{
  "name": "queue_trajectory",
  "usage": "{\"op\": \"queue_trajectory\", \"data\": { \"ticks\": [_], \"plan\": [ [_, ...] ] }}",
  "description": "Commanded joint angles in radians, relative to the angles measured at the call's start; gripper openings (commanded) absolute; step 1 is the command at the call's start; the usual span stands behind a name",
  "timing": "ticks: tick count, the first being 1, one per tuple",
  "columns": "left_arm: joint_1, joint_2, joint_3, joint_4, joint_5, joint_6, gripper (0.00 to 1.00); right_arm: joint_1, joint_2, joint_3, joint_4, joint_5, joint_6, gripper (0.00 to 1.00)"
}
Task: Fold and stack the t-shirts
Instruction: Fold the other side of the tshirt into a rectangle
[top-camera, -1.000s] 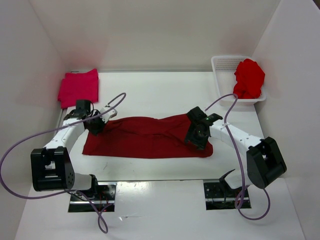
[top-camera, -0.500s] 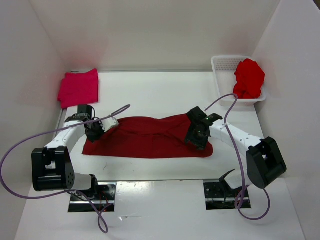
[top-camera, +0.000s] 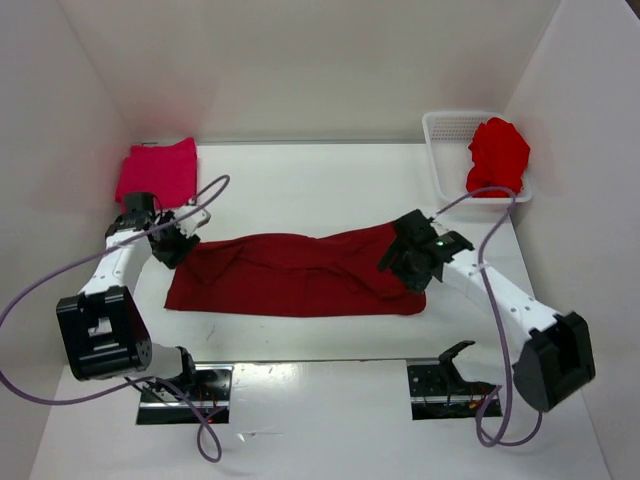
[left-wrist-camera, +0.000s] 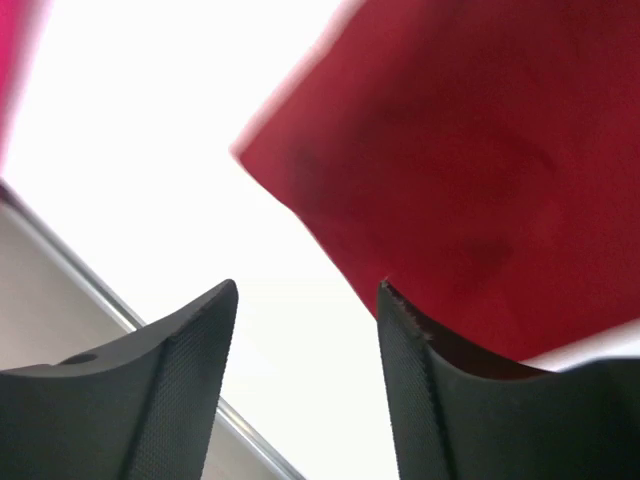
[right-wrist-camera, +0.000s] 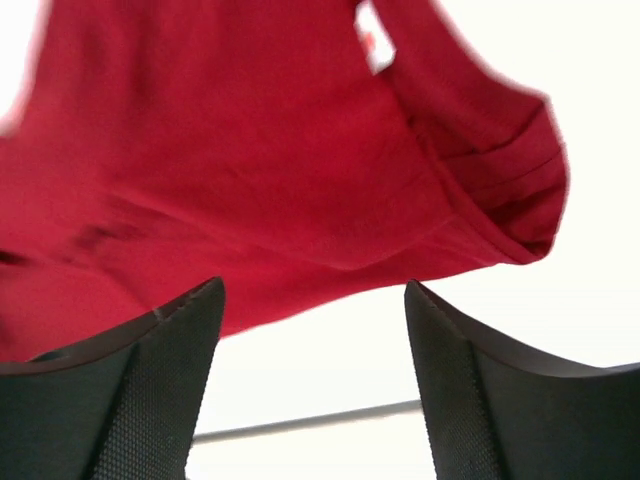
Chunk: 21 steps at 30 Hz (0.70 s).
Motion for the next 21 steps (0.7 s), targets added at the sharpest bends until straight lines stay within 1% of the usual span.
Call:
{"op": "queue_trajectory", "data": {
  "ticks": [1,3,6,7,8,9,10,11,12,15,19,20,21],
  "plan": [
    [-0.023,0.101,0.052,0.107,0.039,-0.131,0.68,-0.079,-0.135,-0.023,-0.055,0.082,0.108,0.78],
    [-0.043,0.129,0.052,0.13,0.039,-0.141,0.71,-0.108,-0.148,-0.062,-0.045,0.073,0.119,0.81],
    [-0.088,0.164,0.029,0.202,0.013,-0.171,0.76,-0.108,-0.096,-0.071,-0.044,0.073,0.139,0.82],
    [-0.108,0.181,0.029,0.211,0.013,-0.171,0.76,-0.108,-0.073,-0.071,-0.055,0.083,0.139,0.89],
    [-0.108,0.19,0.043,0.212,0.022,-0.182,0.77,-0.108,-0.028,-0.071,-0.067,0.093,0.151,0.91],
    [-0.123,0.211,0.055,0.221,0.022,-0.182,0.79,-0.108,-0.011,-0.071,-0.067,0.093,0.165,0.91],
    [-0.141,0.225,0.055,0.231,0.011,-0.182,0.79,-0.108,0.0,-0.089,-0.058,0.093,0.177,0.94],
    [-0.141,0.24,0.055,0.232,-0.007,-0.182,0.79,-0.108,0.01,-0.1,-0.058,0.084,0.186,0.94],
    [-0.154,0.274,0.055,0.265,-0.054,-0.193,0.79,-0.108,0.01,-0.111,-0.049,0.084,0.215,0.94],
    [-0.154,0.328,0.055,0.314,-0.126,-0.193,0.79,-0.108,0.0,-0.158,-0.026,0.074,0.249,0.94],
    [-0.135,0.366,0.07,0.365,-0.167,-0.237,0.72,-0.108,0.038,-0.217,0.026,0.028,0.263,0.94],
    [-0.135,0.385,0.101,0.365,-0.167,-0.25,0.64,-0.108,0.055,-0.226,0.055,0.018,0.263,0.94],
    [-0.135,0.394,0.116,0.374,-0.167,-0.262,0.6,-0.108,0.099,-0.226,0.067,0.008,0.263,0.94]
  ]
}}
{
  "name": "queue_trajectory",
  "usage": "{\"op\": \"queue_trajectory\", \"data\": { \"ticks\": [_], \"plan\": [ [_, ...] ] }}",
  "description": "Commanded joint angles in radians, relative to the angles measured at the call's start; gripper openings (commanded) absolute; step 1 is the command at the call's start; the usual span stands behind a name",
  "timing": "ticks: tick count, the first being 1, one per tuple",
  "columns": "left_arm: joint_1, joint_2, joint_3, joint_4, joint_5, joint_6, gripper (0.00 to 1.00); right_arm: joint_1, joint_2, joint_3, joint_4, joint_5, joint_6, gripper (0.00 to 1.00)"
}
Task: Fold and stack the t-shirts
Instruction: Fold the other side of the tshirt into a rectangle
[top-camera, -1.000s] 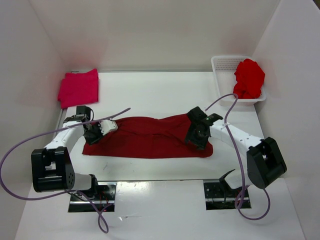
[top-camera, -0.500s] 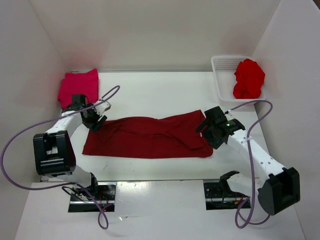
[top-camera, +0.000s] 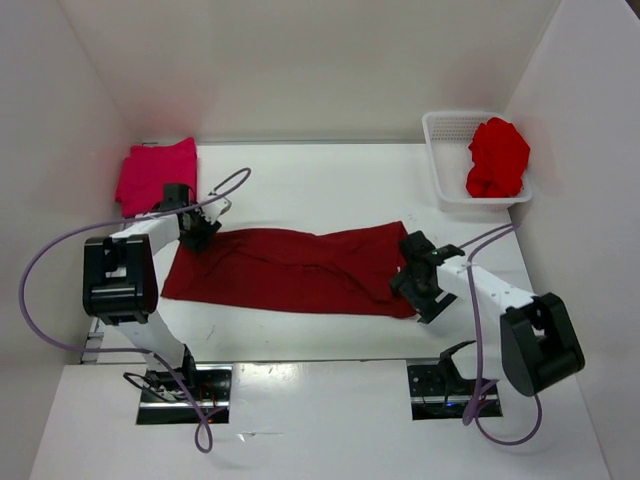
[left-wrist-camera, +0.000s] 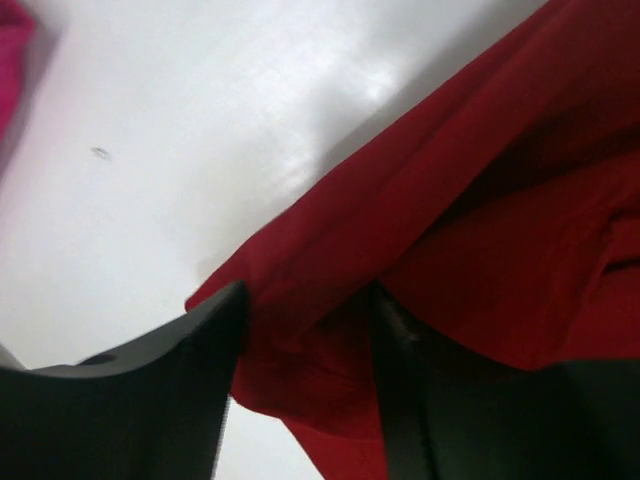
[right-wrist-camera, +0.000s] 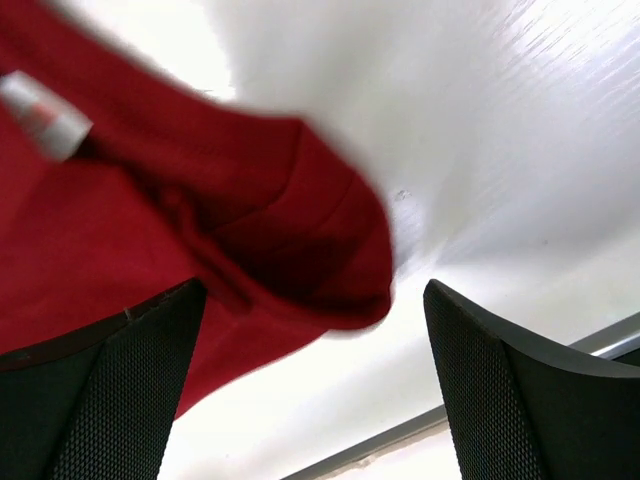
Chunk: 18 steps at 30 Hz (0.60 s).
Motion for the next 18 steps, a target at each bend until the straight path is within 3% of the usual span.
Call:
{"op": "queue_trajectory", "data": {
  "ticks": [1,5,8,9,11,12,18],
  "plan": [
    [0.015,0.064,0.054,0.067,-0.06,-0.065,0.57,-0.002,0.081,-0.011,0.07,-0.02,0.037,0.94],
    [0.015,0.119,0.109,0.042,-0.079,-0.085,0.51,-0.002,0.15,0.021,0.061,0.004,0.016,0.85],
    [0.015,0.119,0.134,0.033,-0.079,-0.097,0.5,-0.011,0.162,0.03,0.061,0.004,0.005,0.55],
    [0.015,0.119,0.134,0.033,-0.065,-0.097,0.5,-0.011,0.171,0.039,0.07,0.004,0.005,0.33],
    [0.015,0.099,0.146,0.015,-0.054,-0.107,0.56,-0.04,0.171,0.039,0.084,-0.005,-0.016,0.08],
    [0.015,0.099,0.146,-0.005,-0.054,-0.107,0.58,-0.052,0.185,0.039,0.084,-0.005,-0.025,0.02],
    [0.035,0.036,0.214,-0.122,0.079,-0.13,0.74,-0.201,0.194,0.131,0.062,0.09,-0.131,0.0]
  ]
}}
